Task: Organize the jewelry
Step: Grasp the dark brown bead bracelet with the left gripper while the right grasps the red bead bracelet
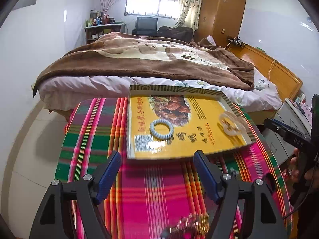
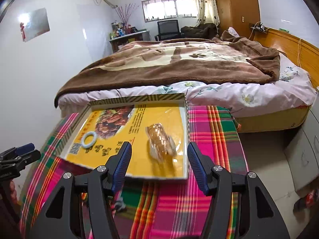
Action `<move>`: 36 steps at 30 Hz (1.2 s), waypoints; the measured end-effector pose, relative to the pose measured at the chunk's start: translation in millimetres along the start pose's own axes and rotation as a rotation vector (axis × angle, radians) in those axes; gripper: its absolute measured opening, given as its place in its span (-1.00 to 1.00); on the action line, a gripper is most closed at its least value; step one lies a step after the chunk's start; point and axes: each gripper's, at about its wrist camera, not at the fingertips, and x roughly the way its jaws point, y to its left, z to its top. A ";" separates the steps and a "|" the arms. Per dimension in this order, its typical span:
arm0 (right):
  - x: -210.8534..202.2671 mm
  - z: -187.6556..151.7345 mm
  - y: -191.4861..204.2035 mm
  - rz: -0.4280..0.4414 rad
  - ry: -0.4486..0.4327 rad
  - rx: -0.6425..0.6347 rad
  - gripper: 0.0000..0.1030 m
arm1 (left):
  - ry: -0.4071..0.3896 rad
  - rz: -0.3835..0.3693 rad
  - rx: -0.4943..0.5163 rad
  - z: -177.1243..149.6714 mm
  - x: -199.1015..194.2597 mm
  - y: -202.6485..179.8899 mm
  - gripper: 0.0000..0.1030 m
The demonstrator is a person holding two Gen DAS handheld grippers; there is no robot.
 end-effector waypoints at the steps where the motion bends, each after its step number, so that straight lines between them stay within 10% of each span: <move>1: -5.4 -4.1 -1.6 0.006 -0.001 0.001 0.14 | -0.002 -0.004 -0.001 -5.4 -4.3 0.4 0.46; 30: -31.9 -139.7 38.4 0.106 0.199 -0.206 0.14 | 0.071 -0.038 0.032 -106.1 -37.6 12.1 0.49; 36: -26.4 -148.7 46.7 0.073 0.212 -0.257 -0.25 | 0.106 -0.053 0.078 -111.4 -26.8 -6.3 0.49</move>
